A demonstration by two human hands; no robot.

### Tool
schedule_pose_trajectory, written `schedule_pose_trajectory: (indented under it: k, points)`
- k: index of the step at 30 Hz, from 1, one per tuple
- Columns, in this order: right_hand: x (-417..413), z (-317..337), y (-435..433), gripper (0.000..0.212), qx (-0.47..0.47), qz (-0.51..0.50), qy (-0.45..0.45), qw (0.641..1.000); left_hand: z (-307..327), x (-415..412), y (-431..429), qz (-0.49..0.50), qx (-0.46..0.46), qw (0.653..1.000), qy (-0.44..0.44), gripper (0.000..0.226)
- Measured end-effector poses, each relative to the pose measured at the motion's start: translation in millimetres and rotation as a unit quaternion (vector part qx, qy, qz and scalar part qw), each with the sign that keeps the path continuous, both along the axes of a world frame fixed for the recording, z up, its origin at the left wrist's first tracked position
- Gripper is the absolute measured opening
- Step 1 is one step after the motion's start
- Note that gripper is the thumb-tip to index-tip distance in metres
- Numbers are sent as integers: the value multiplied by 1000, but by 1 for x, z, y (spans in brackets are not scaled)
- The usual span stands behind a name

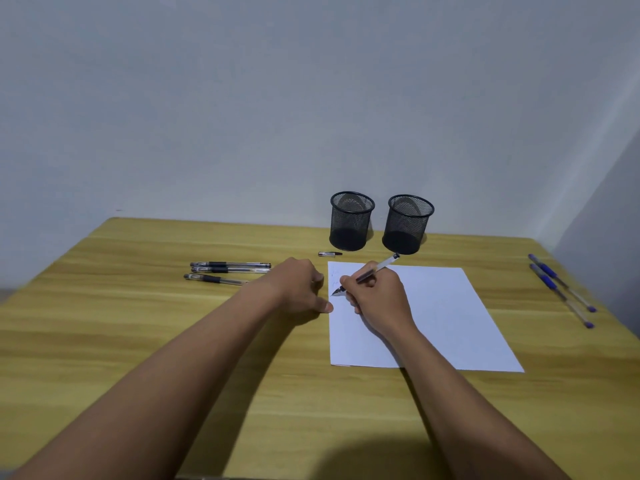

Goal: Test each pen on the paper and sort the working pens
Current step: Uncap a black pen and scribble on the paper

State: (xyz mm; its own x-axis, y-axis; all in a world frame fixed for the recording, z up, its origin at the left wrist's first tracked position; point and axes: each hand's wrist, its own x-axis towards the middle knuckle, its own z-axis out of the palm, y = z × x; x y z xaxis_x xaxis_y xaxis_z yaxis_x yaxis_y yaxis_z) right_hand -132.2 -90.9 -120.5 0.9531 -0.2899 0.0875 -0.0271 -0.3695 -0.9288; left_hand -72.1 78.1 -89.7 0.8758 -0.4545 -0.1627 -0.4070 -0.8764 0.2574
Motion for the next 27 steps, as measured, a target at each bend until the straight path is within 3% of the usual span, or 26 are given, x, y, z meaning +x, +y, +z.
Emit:
schedule_pose_trajectory:
  k: [10,27]
  points:
    - [-3,2,2,20,-44,-17,8,999,-2,2,-1,5,-7,1000,3,68]
    - [-3,1,1,19,-22,-68,12,997,-2,1,-2,10,-12,1000,13,69]
